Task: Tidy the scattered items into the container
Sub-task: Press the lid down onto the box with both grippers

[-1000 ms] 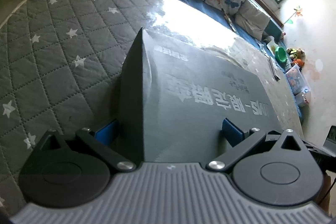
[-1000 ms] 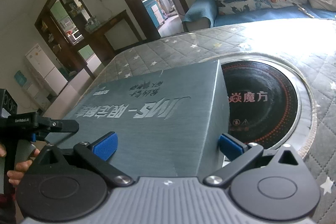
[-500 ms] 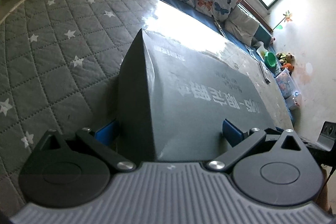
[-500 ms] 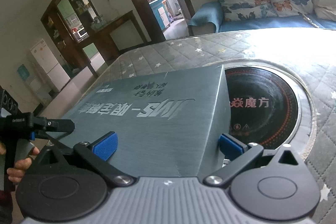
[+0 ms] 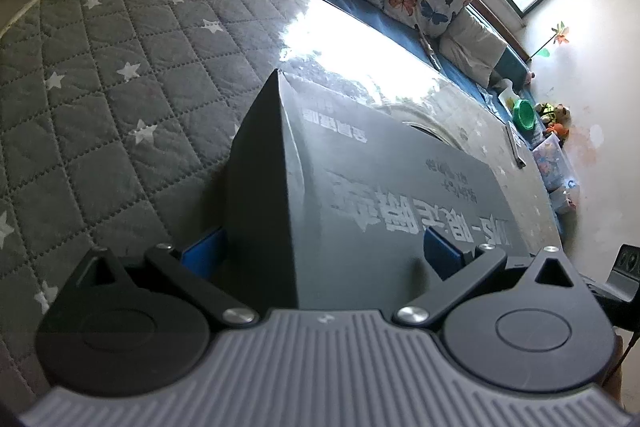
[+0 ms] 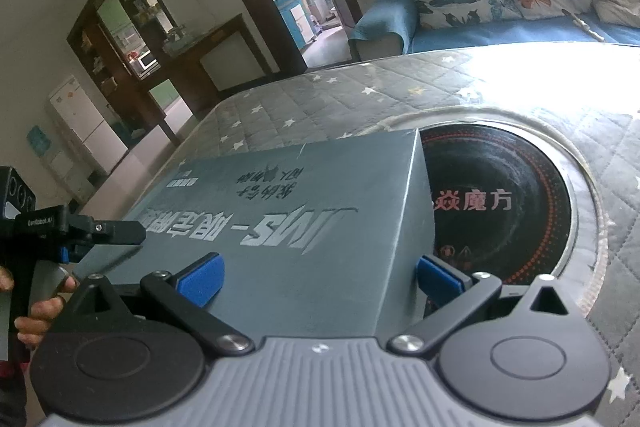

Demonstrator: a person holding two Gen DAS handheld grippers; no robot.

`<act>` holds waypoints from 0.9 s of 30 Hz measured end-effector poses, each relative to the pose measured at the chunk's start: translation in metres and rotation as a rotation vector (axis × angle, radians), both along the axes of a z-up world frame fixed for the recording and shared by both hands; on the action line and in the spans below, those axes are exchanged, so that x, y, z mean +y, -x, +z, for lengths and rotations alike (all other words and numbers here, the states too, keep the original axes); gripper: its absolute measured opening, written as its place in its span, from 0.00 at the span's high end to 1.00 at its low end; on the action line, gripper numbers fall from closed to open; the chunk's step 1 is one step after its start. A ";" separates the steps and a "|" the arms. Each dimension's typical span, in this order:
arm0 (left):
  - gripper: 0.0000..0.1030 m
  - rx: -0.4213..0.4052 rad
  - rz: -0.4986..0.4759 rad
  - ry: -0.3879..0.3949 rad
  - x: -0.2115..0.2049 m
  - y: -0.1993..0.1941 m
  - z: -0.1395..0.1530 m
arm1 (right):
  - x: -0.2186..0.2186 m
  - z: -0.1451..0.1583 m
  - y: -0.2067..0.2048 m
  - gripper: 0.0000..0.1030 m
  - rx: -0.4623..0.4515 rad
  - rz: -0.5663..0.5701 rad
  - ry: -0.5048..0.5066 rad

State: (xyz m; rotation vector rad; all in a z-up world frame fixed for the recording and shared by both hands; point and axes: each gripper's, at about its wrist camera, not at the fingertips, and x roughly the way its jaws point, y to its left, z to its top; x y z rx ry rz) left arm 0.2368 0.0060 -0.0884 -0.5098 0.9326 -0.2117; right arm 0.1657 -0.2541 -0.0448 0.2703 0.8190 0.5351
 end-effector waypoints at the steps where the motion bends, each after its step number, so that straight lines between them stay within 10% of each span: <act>1: 0.00 -0.005 -0.002 -0.001 0.002 0.002 0.001 | 0.000 0.000 0.000 0.00 -0.001 0.000 0.001; 27: 0.00 -0.085 -0.031 0.019 0.042 0.052 0.000 | 0.010 0.000 0.017 0.00 -0.129 0.026 0.057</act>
